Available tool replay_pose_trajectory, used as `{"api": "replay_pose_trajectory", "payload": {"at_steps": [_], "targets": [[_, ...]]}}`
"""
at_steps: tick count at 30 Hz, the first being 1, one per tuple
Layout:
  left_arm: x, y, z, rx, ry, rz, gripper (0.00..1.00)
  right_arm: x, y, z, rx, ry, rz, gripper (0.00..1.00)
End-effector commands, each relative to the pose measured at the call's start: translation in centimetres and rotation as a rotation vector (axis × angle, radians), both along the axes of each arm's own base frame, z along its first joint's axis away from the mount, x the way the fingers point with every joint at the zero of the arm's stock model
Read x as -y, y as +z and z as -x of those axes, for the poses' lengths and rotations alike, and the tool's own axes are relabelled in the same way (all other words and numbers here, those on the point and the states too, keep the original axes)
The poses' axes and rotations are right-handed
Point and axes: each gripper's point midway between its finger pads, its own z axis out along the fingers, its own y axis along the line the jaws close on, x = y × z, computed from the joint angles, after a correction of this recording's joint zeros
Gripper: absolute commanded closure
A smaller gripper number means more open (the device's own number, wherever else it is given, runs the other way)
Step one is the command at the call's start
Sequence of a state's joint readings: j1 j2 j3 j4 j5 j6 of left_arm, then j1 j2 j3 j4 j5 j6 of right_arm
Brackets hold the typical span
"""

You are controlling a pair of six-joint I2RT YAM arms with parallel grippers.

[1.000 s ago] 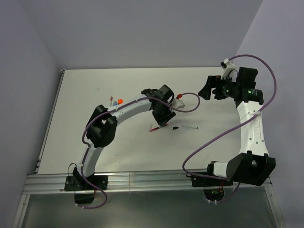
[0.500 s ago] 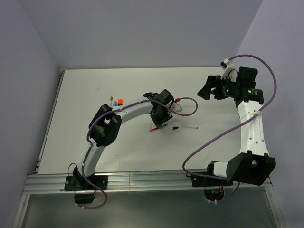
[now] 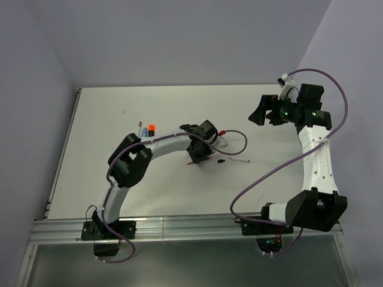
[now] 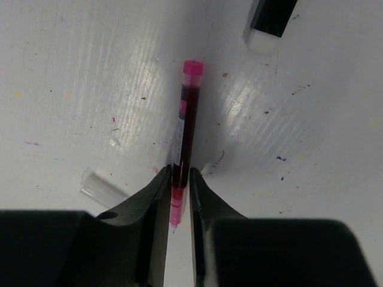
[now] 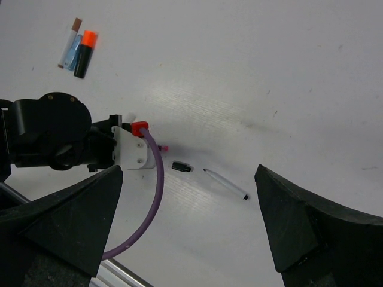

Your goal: Insert the pens into the pen caps

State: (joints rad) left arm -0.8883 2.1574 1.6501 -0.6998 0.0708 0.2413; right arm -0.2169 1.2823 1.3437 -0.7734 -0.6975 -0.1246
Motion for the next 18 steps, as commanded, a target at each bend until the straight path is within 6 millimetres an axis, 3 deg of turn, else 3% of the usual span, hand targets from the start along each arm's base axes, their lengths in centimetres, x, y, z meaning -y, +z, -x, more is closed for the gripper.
{"api": "replay_pose_trajectory", "payload": {"at_steps": [1, 5, 9, 11, 12, 14, 15, 16, 18], "targets": [[-2.0, -1.1, 4.0, -0.095, -0.015, -0.068, 0.79, 0.1, 2.2, -0.5, 0.057, 0.01, 0.012, 0.0], [-3.3, -0.7, 5.9, -0.11, -0.024, -0.095, 1.0, 0.0, 2.5, -0.4, 0.059, 0.026, 0.012, 0.0], [-4.7, 2.4, 4.9, 0.003, -0.048, -0.101, 1.0, -0.2, 2.8, -0.4, 0.063, 0.047, 0.013, 0.0], [-5.1, 5.5, 4.1, 0.102, -0.077, -0.064, 1.0, -0.6, 2.7, -0.3, 0.051, 0.071, -0.004, 0.0], [-5.3, 7.0, 2.6, 0.207, -0.124, -0.067, 1.0, -0.7, 2.5, -0.3, 0.044, 0.089, -0.009, 0.0], [-5.8, 10.5, 1.9, 0.4, -0.234, -0.067, 1.0, -1.8, 2.2, 0.7, 0.019, 0.157, -0.048, 0.0], [-5.6, 14.4, 0.7, 0.568, -0.23, -0.019, 1.0, -2.2, 1.8, 0.9, -0.001, 0.185, -0.067, 0.0], [-5.7, 14.0, 1.7, 0.625, -0.292, -0.035, 1.0, -2.6, 1.5, 1.3, -0.017, 0.209, -0.08, 0.01], [-6.7, 15.8, 2.2, 0.781, -0.425, -0.059, 1.0, -3.8, 0.8, 2.3, -0.062, 0.275, -0.105, 0.05]]}}
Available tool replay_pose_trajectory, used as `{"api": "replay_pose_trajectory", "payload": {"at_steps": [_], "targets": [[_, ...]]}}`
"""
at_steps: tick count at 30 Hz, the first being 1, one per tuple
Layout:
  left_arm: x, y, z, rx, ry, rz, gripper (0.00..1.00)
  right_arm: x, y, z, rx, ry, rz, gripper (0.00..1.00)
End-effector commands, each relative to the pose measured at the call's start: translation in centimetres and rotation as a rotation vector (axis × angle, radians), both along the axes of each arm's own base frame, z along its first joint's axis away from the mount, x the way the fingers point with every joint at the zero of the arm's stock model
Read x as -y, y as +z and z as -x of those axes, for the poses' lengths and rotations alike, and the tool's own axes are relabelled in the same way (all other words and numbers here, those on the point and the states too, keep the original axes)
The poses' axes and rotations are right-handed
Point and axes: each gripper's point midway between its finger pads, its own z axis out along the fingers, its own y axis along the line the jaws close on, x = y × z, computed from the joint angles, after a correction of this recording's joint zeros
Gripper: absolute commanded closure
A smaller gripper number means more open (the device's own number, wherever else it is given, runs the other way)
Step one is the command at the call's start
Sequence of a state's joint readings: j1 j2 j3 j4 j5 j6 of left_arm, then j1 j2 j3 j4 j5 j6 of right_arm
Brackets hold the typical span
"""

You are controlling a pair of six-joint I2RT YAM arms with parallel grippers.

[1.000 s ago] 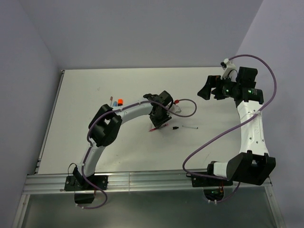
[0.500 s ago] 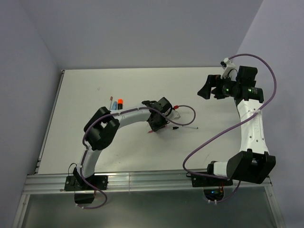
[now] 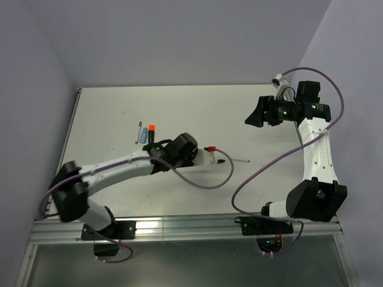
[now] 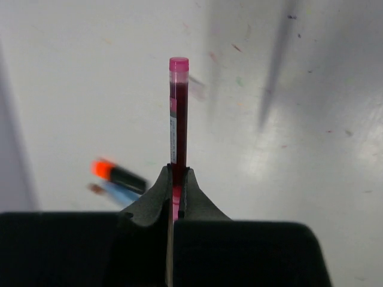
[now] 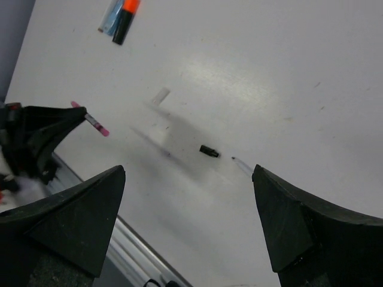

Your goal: Insert the pens into the pen caps

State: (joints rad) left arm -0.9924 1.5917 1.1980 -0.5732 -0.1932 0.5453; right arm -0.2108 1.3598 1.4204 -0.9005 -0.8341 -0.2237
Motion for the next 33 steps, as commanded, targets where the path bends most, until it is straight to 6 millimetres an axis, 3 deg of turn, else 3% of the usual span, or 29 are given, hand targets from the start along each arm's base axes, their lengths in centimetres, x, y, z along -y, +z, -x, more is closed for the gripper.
{"api": "replay_pose_trajectory", "payload": {"at_steps": [1, 5, 7, 8, 9, 17, 25, 33], "targets": [[1.5, 7.7, -1.2, 0.446, -0.224, 0.062, 1.0, -2.5, 0.5, 1.9, -0.03, 0.142, -0.056, 0.06], [1.9, 11.4, -0.7, 0.759, -0.425, 0.075, 1.0, -6.0, -0.8, 3.7, -0.114, 0.272, -0.107, 0.11], [1.9, 11.6, -0.1, 0.826, -0.472, 0.065, 1.0, -8.4, -1.7, 4.9, -0.151, 0.357, -0.12, 0.12], [2.2, 12.9, -0.1, 0.895, -0.489, 0.073, 1.0, -9.7, -1.7, 5.7, -0.157, 0.406, -0.126, 0.13], [2.3, 12.8, 0.1, 0.912, -0.509, 0.059, 1.0, -11.5, -1.7, 6.8, -0.175, 0.475, -0.158, 0.14], [3.8, 14.3, 1.8, 1.077, -0.612, 0.02, 1.0, -16.7, -3.7, 9.8, -0.289, 0.656, -0.16, 0.18], [4.8, 15.0, 2.4, 1.122, -0.65, 0.037, 1.0, -18.6, -4.4, 11.1, -0.309, 0.718, -0.134, 0.24], [5.3, 14.9, 2.9, 1.14, -0.699, 0.023, 1.0, -19.3, -4.7, 11.5, -0.32, 0.731, -0.11, 0.58]]}}
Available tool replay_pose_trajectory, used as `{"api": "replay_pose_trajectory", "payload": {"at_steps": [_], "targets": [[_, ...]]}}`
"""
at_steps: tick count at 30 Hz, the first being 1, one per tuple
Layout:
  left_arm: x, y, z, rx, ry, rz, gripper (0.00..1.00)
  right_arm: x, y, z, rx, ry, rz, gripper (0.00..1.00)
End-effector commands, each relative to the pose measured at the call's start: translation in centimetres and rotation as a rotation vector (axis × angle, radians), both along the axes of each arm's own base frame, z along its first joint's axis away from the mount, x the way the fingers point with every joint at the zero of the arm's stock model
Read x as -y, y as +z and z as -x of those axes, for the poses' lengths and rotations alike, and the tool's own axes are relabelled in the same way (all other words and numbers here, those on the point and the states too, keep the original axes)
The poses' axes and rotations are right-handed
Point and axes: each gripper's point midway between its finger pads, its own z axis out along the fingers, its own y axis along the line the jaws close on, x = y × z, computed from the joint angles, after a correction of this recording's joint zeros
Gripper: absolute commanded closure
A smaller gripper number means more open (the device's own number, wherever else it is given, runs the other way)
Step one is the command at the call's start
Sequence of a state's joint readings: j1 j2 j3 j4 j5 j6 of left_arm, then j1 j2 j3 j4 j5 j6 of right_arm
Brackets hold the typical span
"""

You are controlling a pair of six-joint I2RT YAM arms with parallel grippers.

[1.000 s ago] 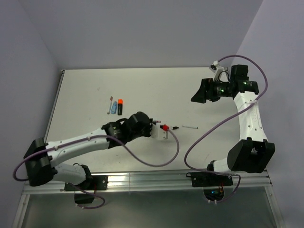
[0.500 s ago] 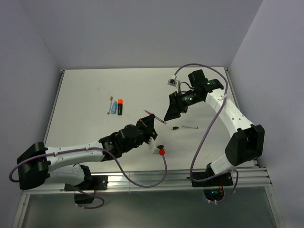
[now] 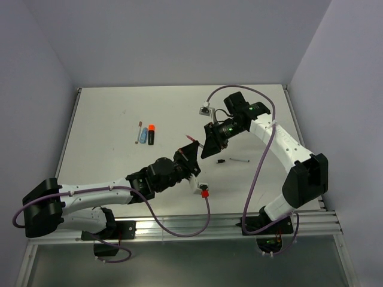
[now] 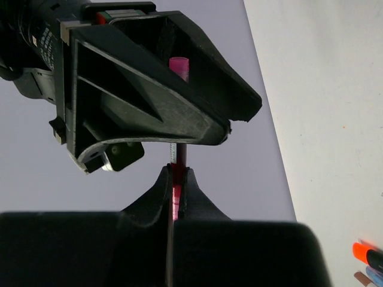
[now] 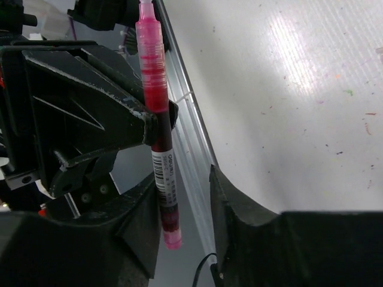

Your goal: Insert the pens into the pen caps

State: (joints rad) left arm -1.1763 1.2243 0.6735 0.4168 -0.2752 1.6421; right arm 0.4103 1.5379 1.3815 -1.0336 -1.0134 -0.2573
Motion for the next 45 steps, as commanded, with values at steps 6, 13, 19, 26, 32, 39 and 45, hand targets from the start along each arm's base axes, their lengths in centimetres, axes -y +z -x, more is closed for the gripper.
{"api": "replay_pose_trajectory", "payload": {"at_steps": [6, 13, 19, 26, 32, 39, 45], "targets": [[1.1, 0.8, 1.3, 0.054, -0.09, 0.0, 1.0, -0.4, 0.1, -0.1, 0.005, 0.006, -0.005, 0.75], [1.5, 0.2, 2.1, 0.066, -0.147, -0.025, 1.0, -0.5, 0.0, 0.4, -0.002, 0.019, -0.006, 1.0], [1.1, 0.9, 0.5, 0.065, -0.041, 0.041, 0.64, -0.4, 0.7, 0.2, 0.042, 0.019, -0.021, 1.0], [-2.2, 2.1, -1.1, -0.287, 0.117, 0.254, 0.21, 3.7, 4.9, -6.6, 0.167, -0.258, -0.097, 1.0], [-4.5, 1.3, -4.4, -0.821, 0.357, 0.456, 0.22, 10.3, 7.9, -11.6, 0.313, -0.534, -0.075, 1.0], [-3.0, -7.8, -6.8, -1.522, 0.772, 0.498, 0.36, 15.3, 8.0, -12.4, 0.399, -0.717, 0.015, 1.0], [-2.3, -11.5, -8.6, -1.723, 0.956, 0.673, 0.36, 16.5, 7.6, -11.6, 0.443, -0.767, 0.059, 1.0]]}}
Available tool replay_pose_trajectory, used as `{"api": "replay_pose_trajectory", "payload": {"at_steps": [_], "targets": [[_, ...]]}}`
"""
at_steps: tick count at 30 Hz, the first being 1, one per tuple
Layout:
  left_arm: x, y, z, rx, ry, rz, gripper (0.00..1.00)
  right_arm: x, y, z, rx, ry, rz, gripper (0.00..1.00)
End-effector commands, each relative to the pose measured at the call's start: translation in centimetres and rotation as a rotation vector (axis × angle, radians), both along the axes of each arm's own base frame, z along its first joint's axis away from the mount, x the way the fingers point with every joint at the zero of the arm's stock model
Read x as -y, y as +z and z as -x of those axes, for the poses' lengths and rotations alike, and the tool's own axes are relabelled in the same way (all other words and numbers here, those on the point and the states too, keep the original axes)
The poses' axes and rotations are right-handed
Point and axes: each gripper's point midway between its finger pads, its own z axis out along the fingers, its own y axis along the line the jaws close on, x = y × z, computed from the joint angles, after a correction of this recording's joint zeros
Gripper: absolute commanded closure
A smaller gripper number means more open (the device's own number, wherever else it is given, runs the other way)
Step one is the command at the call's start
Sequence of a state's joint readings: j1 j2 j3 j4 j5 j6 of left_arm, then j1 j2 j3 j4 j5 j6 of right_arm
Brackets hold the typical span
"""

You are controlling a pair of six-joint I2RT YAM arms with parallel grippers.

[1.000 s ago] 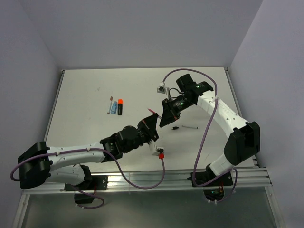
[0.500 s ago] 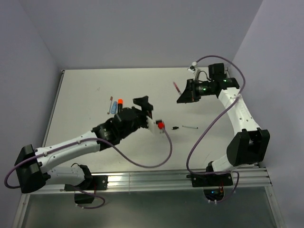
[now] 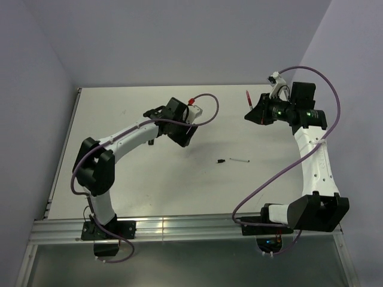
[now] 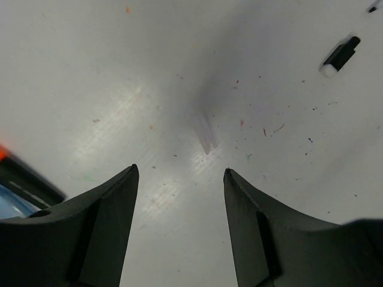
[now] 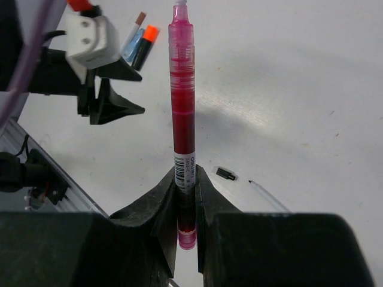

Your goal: Insert the pens into the pen caps

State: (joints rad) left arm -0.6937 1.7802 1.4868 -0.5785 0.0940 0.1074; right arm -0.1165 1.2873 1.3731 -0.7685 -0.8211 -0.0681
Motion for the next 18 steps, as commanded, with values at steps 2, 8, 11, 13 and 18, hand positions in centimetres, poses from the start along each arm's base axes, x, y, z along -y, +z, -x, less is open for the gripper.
{"api": "replay_pose_trajectory", "payload": {"at_steps": [2, 8, 11, 13, 18], "targets": [[1.8, -0.4, 1.6, -0.218, 0.201, 0.099, 0.38, 0.9, 0.5, 0.0, 0.058, -0.051, 0.043, 1.0], [1.7, -5.9, 1.0, -0.303, 0.336, -0.019, 0.44, 1.2, 0.3, 0.1, 0.064, -0.07, 0.057, 1.0], [2.4, -7.2, 1.2, -0.299, 0.345, -0.06, 0.46, 1.4, 0.0, -0.1, 0.059, -0.076, 0.063, 1.0], [2.4, -7.8, 1.1, -0.286, 0.362, -0.086, 0.48, 1.4, -0.1, -0.1, 0.056, -0.076, 0.063, 1.0], [2.9, -9.1, 0.0, -0.266, 0.387, -0.13, 0.57, 1.6, -0.3, -0.1, 0.06, -0.077, 0.07, 1.0]]}}
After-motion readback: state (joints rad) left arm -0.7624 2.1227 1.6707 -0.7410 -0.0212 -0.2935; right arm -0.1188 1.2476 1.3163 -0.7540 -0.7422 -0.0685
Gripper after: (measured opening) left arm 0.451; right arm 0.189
